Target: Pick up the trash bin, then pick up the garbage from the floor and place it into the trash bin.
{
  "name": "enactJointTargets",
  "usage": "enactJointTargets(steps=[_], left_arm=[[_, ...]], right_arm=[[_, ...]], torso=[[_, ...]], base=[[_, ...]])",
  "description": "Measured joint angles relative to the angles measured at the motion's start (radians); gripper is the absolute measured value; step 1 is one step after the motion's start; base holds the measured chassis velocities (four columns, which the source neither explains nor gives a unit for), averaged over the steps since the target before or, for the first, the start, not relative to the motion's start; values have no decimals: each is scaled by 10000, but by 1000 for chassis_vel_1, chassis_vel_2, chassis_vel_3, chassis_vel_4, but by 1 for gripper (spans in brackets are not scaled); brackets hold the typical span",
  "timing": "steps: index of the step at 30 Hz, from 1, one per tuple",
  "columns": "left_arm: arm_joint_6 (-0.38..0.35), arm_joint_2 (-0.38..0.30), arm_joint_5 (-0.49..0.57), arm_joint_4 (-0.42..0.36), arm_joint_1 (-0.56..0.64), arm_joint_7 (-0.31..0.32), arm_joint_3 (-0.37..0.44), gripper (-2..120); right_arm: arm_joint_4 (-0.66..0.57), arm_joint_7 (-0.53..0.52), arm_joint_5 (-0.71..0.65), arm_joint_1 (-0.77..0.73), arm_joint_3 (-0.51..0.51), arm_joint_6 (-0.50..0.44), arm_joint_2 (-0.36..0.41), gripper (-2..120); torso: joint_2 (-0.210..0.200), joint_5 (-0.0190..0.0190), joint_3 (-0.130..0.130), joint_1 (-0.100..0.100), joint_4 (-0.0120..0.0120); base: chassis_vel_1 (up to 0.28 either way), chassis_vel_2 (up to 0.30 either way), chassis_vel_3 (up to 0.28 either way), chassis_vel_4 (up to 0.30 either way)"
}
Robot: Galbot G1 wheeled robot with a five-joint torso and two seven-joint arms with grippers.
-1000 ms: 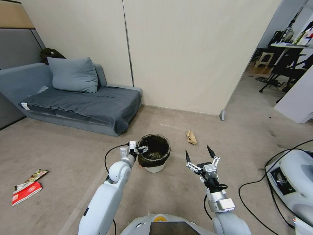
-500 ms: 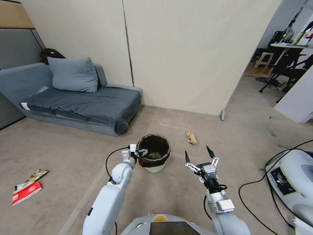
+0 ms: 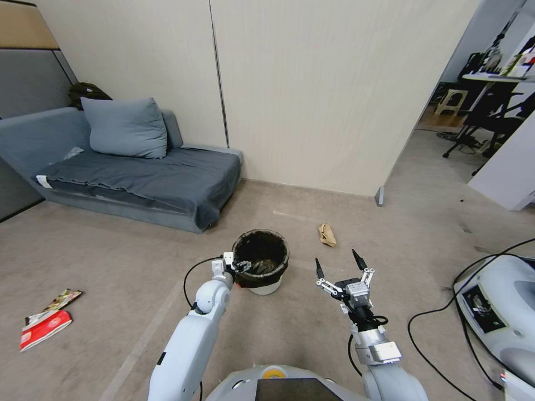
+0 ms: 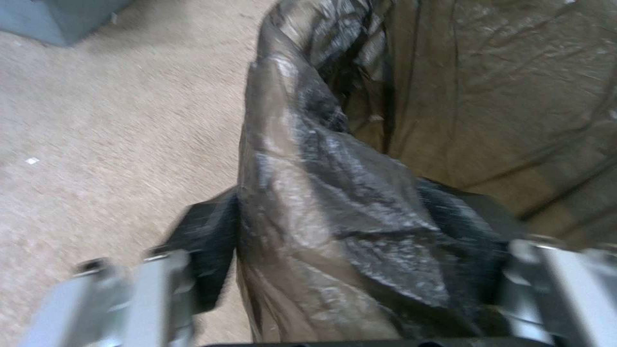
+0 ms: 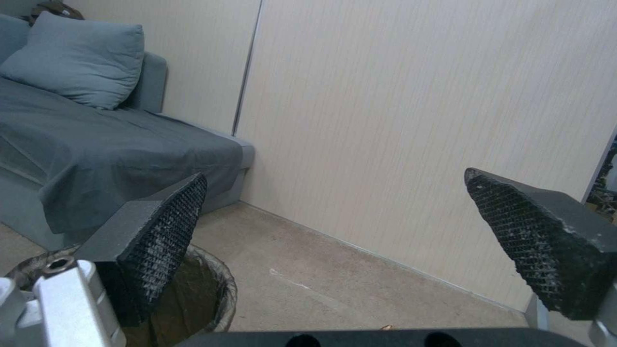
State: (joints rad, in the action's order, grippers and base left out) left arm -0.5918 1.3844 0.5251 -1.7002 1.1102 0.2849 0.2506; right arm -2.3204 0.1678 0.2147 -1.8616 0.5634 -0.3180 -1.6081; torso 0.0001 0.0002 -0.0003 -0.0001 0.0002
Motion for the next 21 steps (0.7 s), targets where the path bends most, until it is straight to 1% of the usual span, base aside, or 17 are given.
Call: enactJointTargets(steps=[1,3,4,5,6,7,8,9,10,12,13,14,16,17,21], left_arm=[[0,0,0,0,0,0,0,58],[-94,46,82,-88,27,97,-56,50],[-146,68,113,-129,50,154,-72,43],[-146,68,113,-129,50,154,-72,43],[-182,90,123,-148,74,196,-83,36],[-199,107,123,-150,91,226,-85,33],[-199,107,123,-150,91,226,-85,33],[-206,117,123,-151,101,241,-85,29],[-223,157,119,-151,142,290,-85,21],[-228,171,114,-150,156,306,-85,20],[-232,183,110,-149,170,316,-84,17],[-244,212,92,-148,212,333,-71,8],[-244,212,92,-148,212,333,-71,8],[-259,233,73,-150,252,330,-59,3],[-290,246,11,-203,308,363,-34,2]], right_arm=[[0,0,0,0,0,0,0,100],[1,8,5,-6,1,-4,0,100],[0,11,13,-11,0,-9,0,100],[0,11,13,-11,0,-9,0,100],[0,10,24,-14,-1,-10,0,100],[0,-19,43,-20,-12,-10,0,100],[0,-19,43,-20,-12,-10,0,100],[-7,-62,61,-30,-29,-7,0,100],[-43,-177,109,-46,-70,3,0,100],[-47,-194,117,-48,-76,6,0,100],[-47,-206,122,-51,-78,9,0,100],[-50,-221,125,-51,-82,14,0,100],[-50,-221,125,-51,-82,14,0,100],[-53,-306,183,-51,-84,23,0,100],[-116,-824,424,-38,-105,87,0,100]], torso=[[0,0,0,0,0],[0,-2,1,0,-1],[0,-1,1,0,-1],[0,-1,1,0,-1],[0,-1,1,0,-1],[0,0,1,0,0],[0,0,1,0,0],[0,0,1,0,0],[0,0,1,0,0],[0,1,1,0,0],[0,1,1,0,0],[0,0,1,0,0],[0,0,1,0,0],[1,-1,1,0,-1],[0,-3,2,0,-3]], base=[[0,0,0,0],[0,0,0,0],[0,0,0,0],[0,0,0,0],[0,0,0,0],[0,0,0,0],[0,0,0,0],[0,0,0,0],[0,0,0,0],[0,0,0,0],[0,0,0,0],[0,0,0,0],[0,0,0,0],[0,0,0,0],[0,0,0,0]])
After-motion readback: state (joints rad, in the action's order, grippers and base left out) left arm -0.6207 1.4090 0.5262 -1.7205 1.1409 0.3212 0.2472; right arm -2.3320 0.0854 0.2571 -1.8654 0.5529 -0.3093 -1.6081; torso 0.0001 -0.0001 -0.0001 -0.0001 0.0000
